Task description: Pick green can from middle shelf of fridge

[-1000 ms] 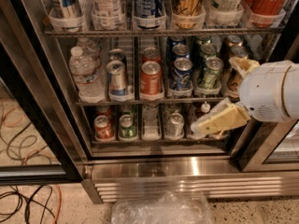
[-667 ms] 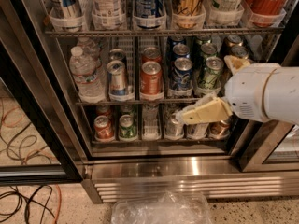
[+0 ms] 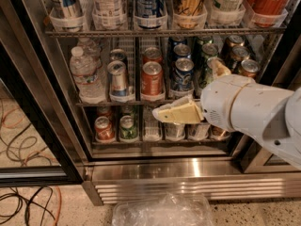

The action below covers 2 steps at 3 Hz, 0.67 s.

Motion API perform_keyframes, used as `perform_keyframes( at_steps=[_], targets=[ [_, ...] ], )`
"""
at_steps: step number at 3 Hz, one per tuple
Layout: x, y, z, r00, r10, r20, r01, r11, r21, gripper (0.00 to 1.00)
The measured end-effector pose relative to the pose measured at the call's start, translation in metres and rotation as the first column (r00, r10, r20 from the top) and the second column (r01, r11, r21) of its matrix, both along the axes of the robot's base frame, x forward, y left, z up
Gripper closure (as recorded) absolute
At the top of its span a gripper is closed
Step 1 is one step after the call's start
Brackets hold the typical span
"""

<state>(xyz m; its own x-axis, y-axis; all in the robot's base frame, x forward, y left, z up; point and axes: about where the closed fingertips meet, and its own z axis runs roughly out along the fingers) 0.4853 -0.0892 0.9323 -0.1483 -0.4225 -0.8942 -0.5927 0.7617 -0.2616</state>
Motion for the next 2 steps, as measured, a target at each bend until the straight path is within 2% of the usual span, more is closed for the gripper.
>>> perform_keyframes(
  at_steps=[1, 2],
  targets=[
    [-0.0001, 0.0005, 0.0002, 1.0, 0.0, 0.0, 0.0, 1.0, 0.001, 0.0],
    [0.005, -0.0004, 0.0027, 0.9995, 0.001, 0.031, -0.002, 1.0, 0.019, 0.0]
  ],
)
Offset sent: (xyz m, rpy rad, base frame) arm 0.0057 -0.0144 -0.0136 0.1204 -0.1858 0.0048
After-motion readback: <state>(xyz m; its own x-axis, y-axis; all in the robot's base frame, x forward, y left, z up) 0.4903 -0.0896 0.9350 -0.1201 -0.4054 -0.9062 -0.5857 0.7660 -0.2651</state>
